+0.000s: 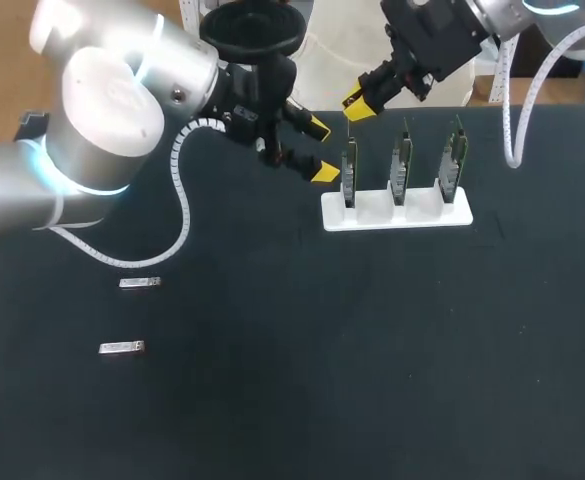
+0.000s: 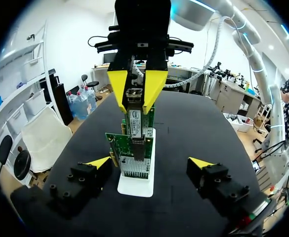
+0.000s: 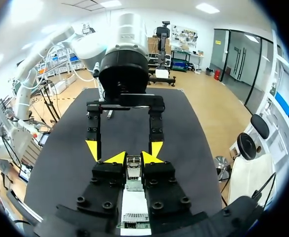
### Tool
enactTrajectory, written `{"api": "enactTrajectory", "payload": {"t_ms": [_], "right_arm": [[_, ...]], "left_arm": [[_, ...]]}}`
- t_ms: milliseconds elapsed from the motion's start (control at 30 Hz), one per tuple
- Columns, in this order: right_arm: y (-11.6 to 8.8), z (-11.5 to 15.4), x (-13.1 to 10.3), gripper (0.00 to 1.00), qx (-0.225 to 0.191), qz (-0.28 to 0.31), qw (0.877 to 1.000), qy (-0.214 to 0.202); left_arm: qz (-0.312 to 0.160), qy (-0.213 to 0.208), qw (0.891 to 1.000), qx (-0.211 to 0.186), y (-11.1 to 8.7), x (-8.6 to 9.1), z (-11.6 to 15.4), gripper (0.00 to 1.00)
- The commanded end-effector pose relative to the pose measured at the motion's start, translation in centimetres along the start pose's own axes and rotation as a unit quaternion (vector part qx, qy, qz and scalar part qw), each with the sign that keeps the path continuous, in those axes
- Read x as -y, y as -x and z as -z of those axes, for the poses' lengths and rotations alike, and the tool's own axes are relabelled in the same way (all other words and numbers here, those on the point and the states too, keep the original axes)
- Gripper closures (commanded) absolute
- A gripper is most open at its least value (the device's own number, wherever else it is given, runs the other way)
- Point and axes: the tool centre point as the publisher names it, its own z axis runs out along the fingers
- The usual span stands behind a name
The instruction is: Pick up the optical module with the left hand, and insert it into the network port with the right hand.
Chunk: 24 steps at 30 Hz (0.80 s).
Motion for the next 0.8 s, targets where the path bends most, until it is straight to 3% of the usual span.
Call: {"api": "enactTrajectory", "payload": {"t_ms": [33,800], "right_arm": [[-0.1,-0.1,-0.5,1.0,0.0,-0.002,1.0,-0.01],[0.2,0.4,-1.6,1.0,0.01,0.009,1.0,-0.025]], "left_arm": [[0.001,-0.001,1.0,-0.003,0.1,-0.1,-0.1,0.0],[0.001,-0.001,1.0,-0.003,0.1,-0.1,-0.1,0.0]]}}
